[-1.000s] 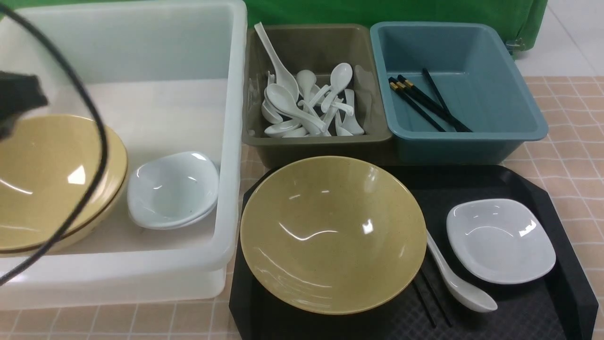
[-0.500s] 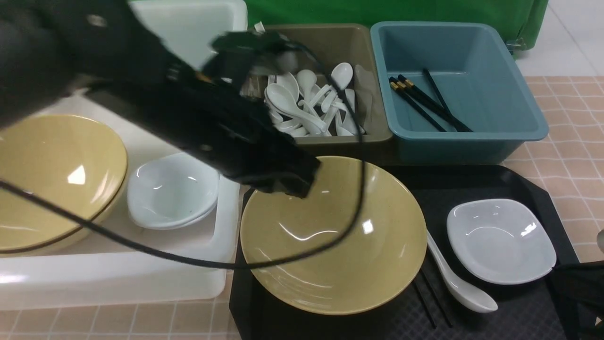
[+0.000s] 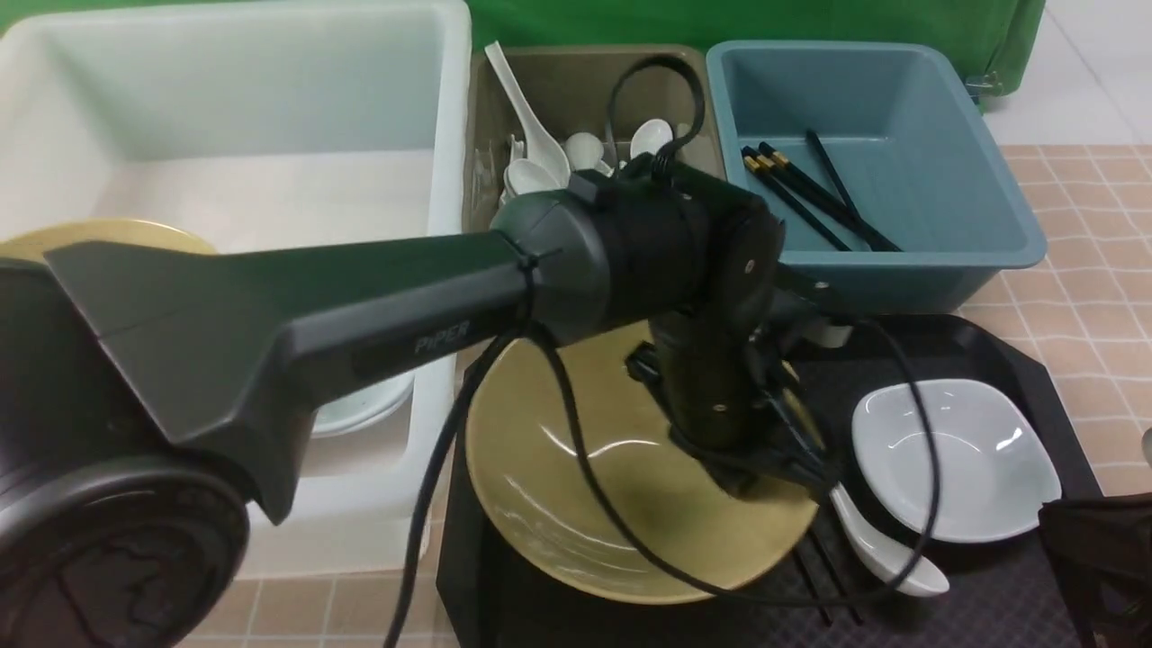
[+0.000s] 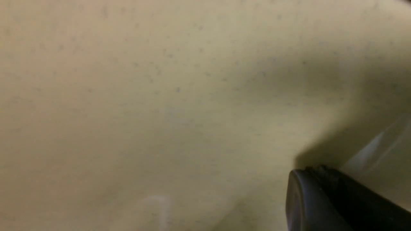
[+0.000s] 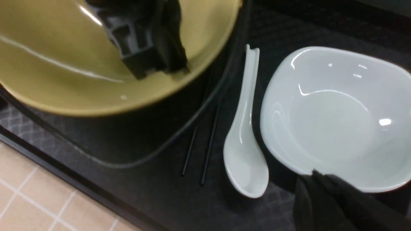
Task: On brown table put chopsticks spoon bowls plates into blue grey white boxes.
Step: 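Grasp the large bowl on the tray by its rim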
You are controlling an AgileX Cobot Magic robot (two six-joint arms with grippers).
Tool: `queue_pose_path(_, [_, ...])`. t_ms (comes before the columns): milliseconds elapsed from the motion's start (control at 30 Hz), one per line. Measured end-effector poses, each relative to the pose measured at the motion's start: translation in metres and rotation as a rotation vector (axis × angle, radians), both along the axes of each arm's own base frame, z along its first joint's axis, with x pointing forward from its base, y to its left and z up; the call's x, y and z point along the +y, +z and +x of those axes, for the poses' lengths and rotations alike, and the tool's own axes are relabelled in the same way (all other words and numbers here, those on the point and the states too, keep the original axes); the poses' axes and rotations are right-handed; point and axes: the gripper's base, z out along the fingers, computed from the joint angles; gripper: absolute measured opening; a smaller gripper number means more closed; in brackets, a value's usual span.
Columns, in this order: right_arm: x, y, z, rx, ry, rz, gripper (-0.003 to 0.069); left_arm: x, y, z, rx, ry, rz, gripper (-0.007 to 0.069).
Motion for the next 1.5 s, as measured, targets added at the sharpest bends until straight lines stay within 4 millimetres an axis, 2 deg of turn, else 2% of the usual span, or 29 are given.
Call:
queue_pose_path(133, [0.000,0.001,0.001,-0.014,-0.008,0.000,0.0043,-0.014,0.023,-0.004,0.059,-0.053,-0.131,0.0004])
queue_pose_path(233, [-0.001,0.001,0.001,-0.018,-0.010,0.001,0.0043,-0.008,0.042,0.003,0.064,-0.070,-0.148,0.0004])
queue_pose_path(300, [-0.001,0.001,0.001,-0.018,-0.010,0.001,0.0043,0.007,0.057,0.012,0.034,-0.053,-0.115,0.0006])
queue_pose_path(367, [-0.001,0.001,0.002,-0.019,-0.011,0.001,0.0043,0.031,0.072,0.024,-0.021,-0.010,-0.047,0.0015])
queue_pose_path(467, [-0.001,0.001,0.002,-0.020,-0.011,0.001,0.0043,0.067,0.087,0.043,-0.108,0.089,0.068,0.0084])
queue_pose_path(533, [-0.001,0.001,0.002,-0.023,-0.013,0.001,0.0043,0.083,0.090,0.053,-0.145,0.151,0.122,0.0164])
queue_pose_path(567, [-0.001,0.001,0.002,-0.022,-0.013,0.001,0.0043,0.086,0.090,0.055,-0.147,0.159,0.127,0.0174])
queue_pose_path(633, [-0.001,0.002,0.002,-0.026,-0.015,0.001,0.0044,0.097,0.089,0.063,-0.161,0.209,0.157,0.0283])
queue_pose_path(667, [-0.001,0.002,0.002,-0.029,-0.015,0.001,0.0046,0.099,0.087,0.065,-0.159,0.220,0.165,0.0351])
queue_pose_path(733, [-0.001,0.002,0.002,-0.030,-0.015,0.000,0.0046,0.099,0.083,0.067,-0.155,0.224,0.174,0.0404])
queue_pose_path(767, [-0.001,0.002,0.002,-0.033,-0.016,-0.001,0.0047,0.100,0.075,0.069,-0.144,0.226,0.196,0.0461])
queue_pose_path(867, [-0.001,0.002,0.003,-0.034,-0.017,-0.001,0.0046,0.099,0.057,0.071,-0.110,0.219,0.234,0.0510])
queue_pose_path(900, [-0.001,0.002,0.003,-0.034,-0.016,-0.001,0.0046,0.098,0.045,0.072,-0.087,0.215,0.254,0.0516])
queue_pose_path(1067, [-0.001,0.002,0.003,-0.034,-0.016,-0.001,0.0047,0.092,0.010,0.075,-0.001,0.209,0.281,0.0493])
queue_pose_path(1133, [-0.001,0.002,0.003,-0.034,-0.016,-0.001,0.0047,0.090,0.004,0.075,0.020,0.204,0.278,0.0468])
queue_pose_path(1233, [-0.001,0.002,0.003,-0.034,-0.016,0.000,0.0048,0.087,-0.003,0.075,0.054,0.187,0.262,0.0349])
queue_pose_path(1300, [-0.001,0.002,0.003,-0.034,-0.016,0.000,0.0048,0.086,-0.004,0.074,0.057,0.167,0.255,0.0246])
queue_pose_path(1400, [-0.001,0.002,0.003,-0.034,-0.017,0.001,0.0048,0.085,0.007,0.071,0.064,0.153,0.211,0.0166])
queue_pose_path(1500, [-0.001,0.002,0.003,-0.034,-0.017,0.002,0.0048,0.085,0.034,0.063,0.036,0.128,0.149,0.0056])
